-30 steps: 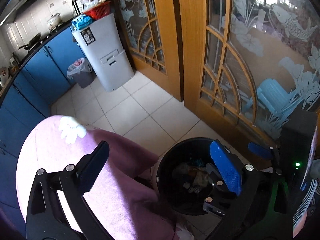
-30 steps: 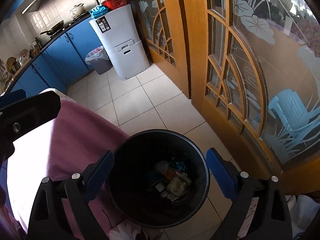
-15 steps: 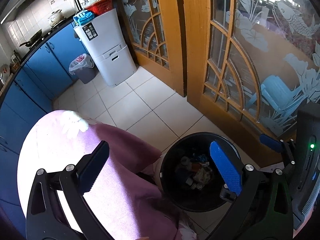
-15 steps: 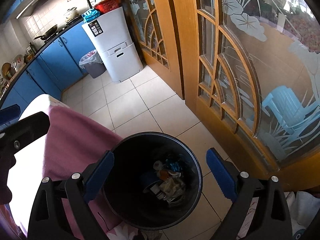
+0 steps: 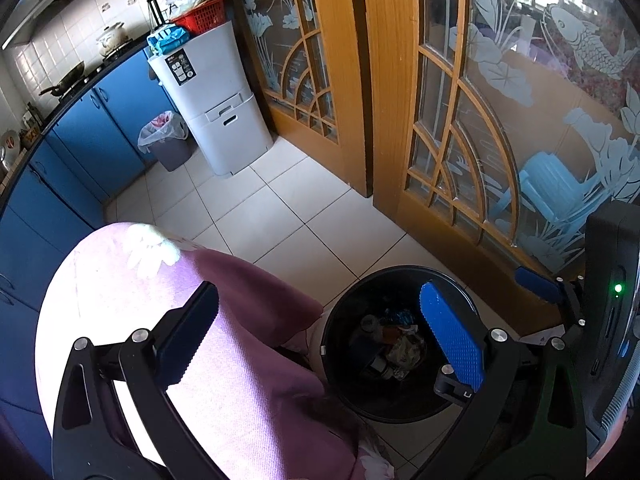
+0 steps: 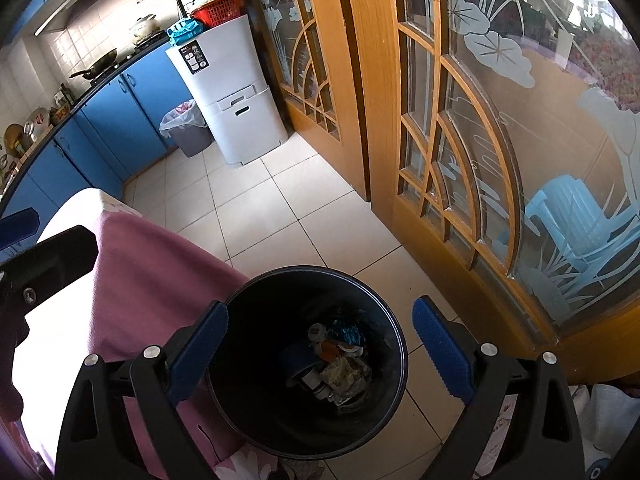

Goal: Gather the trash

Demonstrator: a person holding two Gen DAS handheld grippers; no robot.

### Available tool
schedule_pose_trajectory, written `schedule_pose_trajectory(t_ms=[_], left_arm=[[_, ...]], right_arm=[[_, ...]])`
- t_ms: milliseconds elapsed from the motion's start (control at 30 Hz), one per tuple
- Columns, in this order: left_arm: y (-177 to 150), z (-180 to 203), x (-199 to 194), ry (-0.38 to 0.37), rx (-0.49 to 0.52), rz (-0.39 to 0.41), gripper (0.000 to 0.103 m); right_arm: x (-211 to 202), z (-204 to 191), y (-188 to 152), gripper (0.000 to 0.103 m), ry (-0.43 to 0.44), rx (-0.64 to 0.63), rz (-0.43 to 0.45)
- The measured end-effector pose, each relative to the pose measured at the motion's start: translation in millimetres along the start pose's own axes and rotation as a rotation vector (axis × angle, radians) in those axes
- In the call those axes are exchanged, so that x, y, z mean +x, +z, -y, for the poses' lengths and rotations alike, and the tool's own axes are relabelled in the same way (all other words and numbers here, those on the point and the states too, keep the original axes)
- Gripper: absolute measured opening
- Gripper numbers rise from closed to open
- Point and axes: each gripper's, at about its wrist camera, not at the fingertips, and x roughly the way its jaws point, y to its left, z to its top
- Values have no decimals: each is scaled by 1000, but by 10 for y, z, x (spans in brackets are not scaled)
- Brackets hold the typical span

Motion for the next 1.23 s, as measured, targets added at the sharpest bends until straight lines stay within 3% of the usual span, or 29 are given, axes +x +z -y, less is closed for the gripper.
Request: schedule_pose_trajectory(t_ms=[567,767,1233], left_arm=[[6,-18,-37,-25,-4,22,99],[-3,-59,51,-110,-31,-33,99],[-34,-23,-7,-70,-9,-29,99]], right_arm=[[-16,38,40,91,-5,7,5],[-9,42,34,91,-8,7,7],[-26,7,40,91,-3,0,11]])
